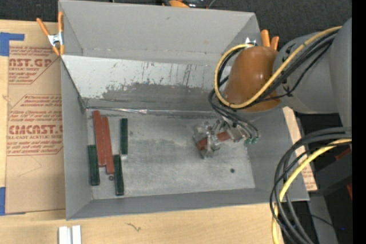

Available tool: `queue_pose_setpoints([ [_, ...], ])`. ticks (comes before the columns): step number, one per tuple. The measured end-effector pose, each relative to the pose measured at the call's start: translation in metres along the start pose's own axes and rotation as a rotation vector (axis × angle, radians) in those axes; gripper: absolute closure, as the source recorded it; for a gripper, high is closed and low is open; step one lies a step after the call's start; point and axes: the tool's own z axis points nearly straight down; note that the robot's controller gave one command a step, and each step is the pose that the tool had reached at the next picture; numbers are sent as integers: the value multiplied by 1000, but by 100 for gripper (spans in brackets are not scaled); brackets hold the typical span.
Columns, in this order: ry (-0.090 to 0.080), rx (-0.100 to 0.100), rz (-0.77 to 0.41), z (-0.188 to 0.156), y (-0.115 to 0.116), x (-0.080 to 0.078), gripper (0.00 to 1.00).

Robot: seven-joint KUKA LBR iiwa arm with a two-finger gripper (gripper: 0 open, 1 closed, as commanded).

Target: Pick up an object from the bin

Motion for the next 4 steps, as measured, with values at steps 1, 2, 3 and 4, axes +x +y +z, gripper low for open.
queue_pose_setpoints([
  [1,-8,5,16,-174,-18,3,100],
  [2,10,-3,-51,-117,-22,74,100],
  [3,1,0,-52,-120,-22,70,0],
  [4,3,-3,146,-6,-11,-5,0],
])
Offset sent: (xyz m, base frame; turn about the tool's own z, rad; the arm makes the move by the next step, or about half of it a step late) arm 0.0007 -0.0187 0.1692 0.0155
